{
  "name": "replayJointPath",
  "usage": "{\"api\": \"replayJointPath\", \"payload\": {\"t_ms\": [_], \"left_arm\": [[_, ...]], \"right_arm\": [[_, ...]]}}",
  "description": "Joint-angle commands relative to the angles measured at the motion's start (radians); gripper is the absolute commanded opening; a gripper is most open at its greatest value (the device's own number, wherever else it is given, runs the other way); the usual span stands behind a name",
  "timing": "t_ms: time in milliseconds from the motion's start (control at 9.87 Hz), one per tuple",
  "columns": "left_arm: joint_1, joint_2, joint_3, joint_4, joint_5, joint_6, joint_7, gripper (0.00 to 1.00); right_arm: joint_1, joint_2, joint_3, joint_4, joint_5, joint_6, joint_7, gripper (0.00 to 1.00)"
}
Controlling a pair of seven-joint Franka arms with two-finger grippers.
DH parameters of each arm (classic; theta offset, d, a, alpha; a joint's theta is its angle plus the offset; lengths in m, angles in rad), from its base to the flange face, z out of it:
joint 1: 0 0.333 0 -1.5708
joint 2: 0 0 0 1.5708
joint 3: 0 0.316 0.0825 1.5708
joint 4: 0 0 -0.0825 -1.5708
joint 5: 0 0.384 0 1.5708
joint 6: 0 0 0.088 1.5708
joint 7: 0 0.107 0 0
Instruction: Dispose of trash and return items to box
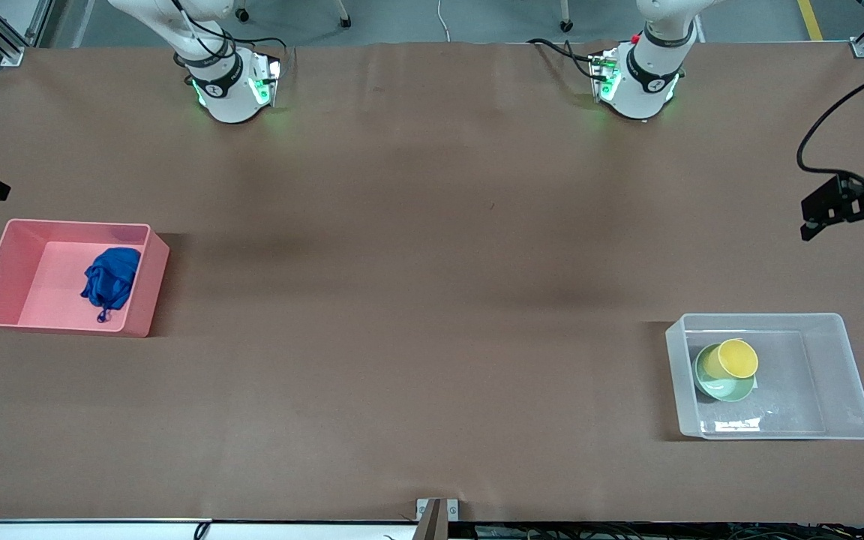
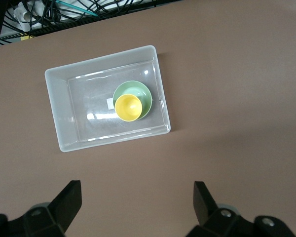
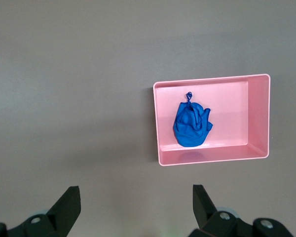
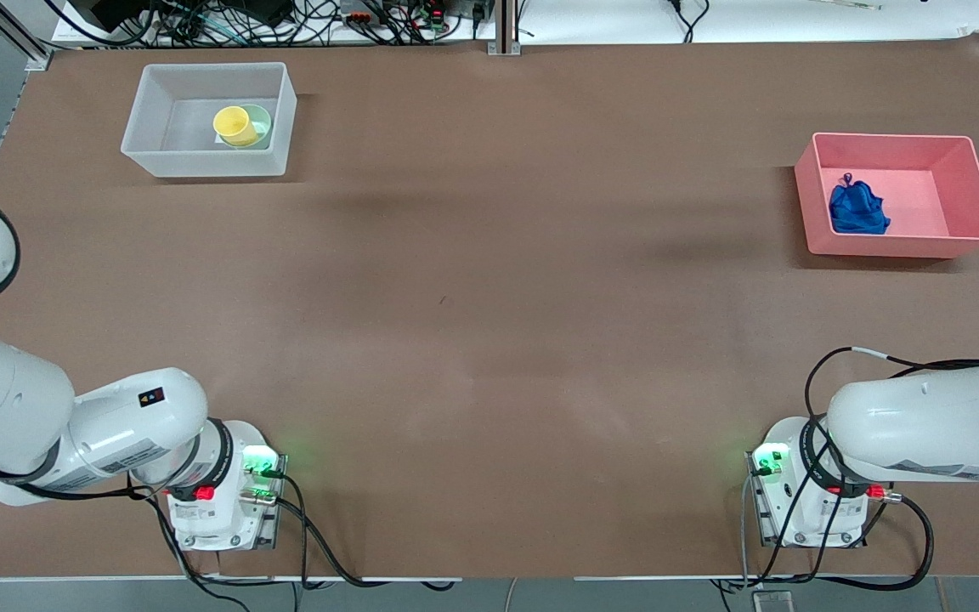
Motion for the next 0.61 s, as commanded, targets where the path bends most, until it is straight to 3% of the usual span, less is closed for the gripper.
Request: {"api": "replayJointPath", "payload": {"t_ms": [0, 203, 304, 507], "left_arm": [[-0.17, -0.043, 0.175, -0.051, -0.039, -0.05, -0.037, 1.0], [-0.267, -0.052, 0.262, -0.061, -0.073, -0.056, -0.061, 1.0], [-0.352, -0.075, 0.353, -0.077, -0.073, -0.07, -0.067, 1.0], [-0.376, -0.129, 0.367, -0.142, -0.069, -0.062, -0.09, 1.0]], "right_arm": [[0.001, -0.014, 0.001, -0.012, -0.016, 0.005, -0.01, 1.0], [0.0, -0.014, 0.001, -0.012, -0.014, 0.002, -0.01, 1.0], [0.0, -0.014, 0.001, -0.012, -0.014, 0.0, -0.01, 1.0], [0.0, -0.014, 0.0, -0.014, -0.014, -0.003, -0.01, 1.0]]}}
